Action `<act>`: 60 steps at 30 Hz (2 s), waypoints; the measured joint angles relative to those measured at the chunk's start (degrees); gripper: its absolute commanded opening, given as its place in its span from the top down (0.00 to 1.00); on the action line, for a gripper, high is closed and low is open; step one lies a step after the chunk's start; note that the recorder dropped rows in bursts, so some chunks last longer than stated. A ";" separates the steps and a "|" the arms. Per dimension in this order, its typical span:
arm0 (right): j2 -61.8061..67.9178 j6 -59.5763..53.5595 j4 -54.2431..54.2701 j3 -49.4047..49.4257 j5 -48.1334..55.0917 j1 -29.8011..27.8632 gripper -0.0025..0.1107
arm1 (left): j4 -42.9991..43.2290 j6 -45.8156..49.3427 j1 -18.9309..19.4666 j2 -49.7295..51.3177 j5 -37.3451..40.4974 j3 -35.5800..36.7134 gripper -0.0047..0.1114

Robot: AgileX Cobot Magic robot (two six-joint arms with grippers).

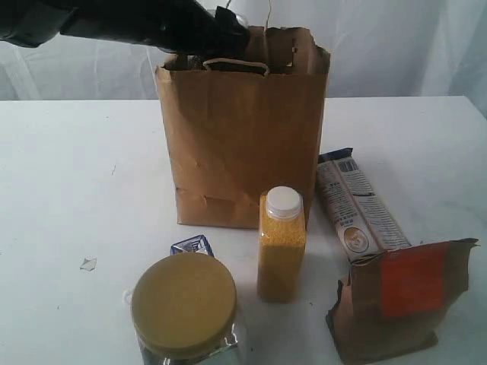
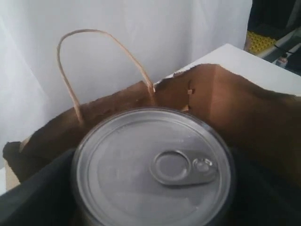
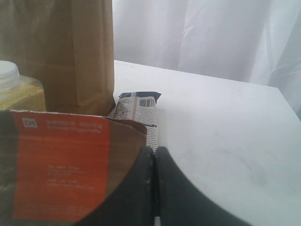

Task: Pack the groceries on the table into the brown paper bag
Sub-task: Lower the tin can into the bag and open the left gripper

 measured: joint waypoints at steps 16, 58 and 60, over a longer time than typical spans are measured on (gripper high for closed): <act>0.00 0.00 0.00 0.00 0.00 0.00 0.98 | 6.23 0.00 -0.04 0.00 3.80 0.00 0.28; 0.00 0.00 0.00 0.00 0.00 0.00 0.98 | 6.51 0.00 -0.04 -14.49 10.51 -0.48 0.26; 0.00 0.00 0.00 0.00 0.00 0.00 0.98 | 7.38 0.10 -0.04 -15.79 11.39 -0.48 0.29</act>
